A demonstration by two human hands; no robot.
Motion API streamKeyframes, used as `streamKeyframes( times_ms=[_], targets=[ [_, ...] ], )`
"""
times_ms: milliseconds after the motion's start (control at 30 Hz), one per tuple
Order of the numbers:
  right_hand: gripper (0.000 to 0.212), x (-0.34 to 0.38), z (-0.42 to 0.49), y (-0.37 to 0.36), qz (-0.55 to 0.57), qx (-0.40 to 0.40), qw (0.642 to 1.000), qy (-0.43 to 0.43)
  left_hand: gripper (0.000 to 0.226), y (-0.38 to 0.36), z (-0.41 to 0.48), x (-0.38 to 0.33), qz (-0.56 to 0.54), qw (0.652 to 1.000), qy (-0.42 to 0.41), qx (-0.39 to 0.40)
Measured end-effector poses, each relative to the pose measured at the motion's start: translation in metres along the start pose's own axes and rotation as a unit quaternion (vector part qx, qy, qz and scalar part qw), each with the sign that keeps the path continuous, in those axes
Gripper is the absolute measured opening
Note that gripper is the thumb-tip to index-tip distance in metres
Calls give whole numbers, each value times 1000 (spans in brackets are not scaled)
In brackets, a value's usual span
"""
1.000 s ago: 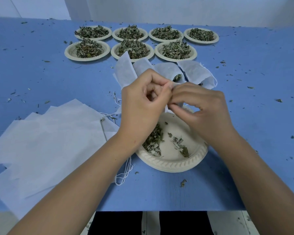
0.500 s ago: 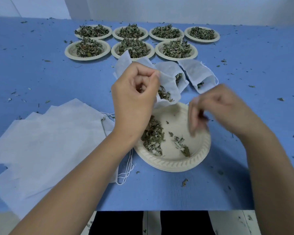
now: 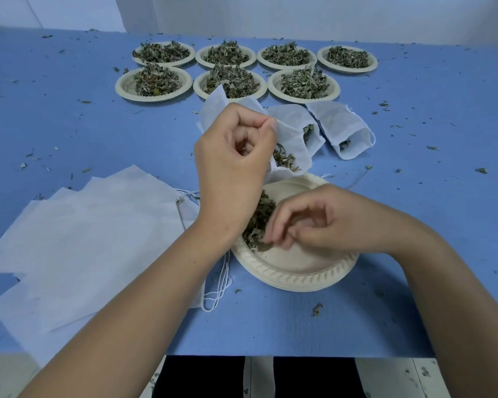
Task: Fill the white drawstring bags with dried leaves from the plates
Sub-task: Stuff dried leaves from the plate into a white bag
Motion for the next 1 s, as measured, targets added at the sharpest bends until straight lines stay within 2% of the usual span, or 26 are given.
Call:
streamKeyframes(
  times_ms=[67,133,200,267,433,533,600,767,900,1000],
  targets=[
    [18,4,4,19,-60,-120,990,32,15,0,0,0,4,1000,0,-2],
    [33,9,5,25,-179,-164,969,48,16,1,1,1,1,1000,2,-5],
    [51,14,8,11,-234,-124,961,80,16,1,1,1,-1,1000,4,-6],
    [53,18,12,-5,-259,-84,956,112,17,-1,0,0,0,1000,6,-3],
    [20,27,13,-16,-244,-75,954,160,15,-2,-1,1,5,1000,6,5],
    [12,31,11,-11,-247,-94,948,176,14,-1,-1,1,1,1000,6,5],
    [11,34,5,2,-219,-131,949,187,15,-1,0,0,5,1000,-1,3],
    [19,37,-16,40,-27,-220,950,219,18,-4,0,1,4,1000,0,17],
    [18,34,-28,64,117,-315,907,254,15,-7,-1,3,1,1000,10,27],
    [20,20,-34,77,208,-396,865,229,13,-10,-3,4,9,999,13,39]
  ],
)
Point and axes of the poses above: each hand's wrist, its own z-axis towards the middle knuckle, its own y-axis out of the back of the hand, x = y × z, the point moved 9 cm from there along z, towards the middle knuckle, and after that the axes turned 5 degrees about -z, right-handed, at the moved point
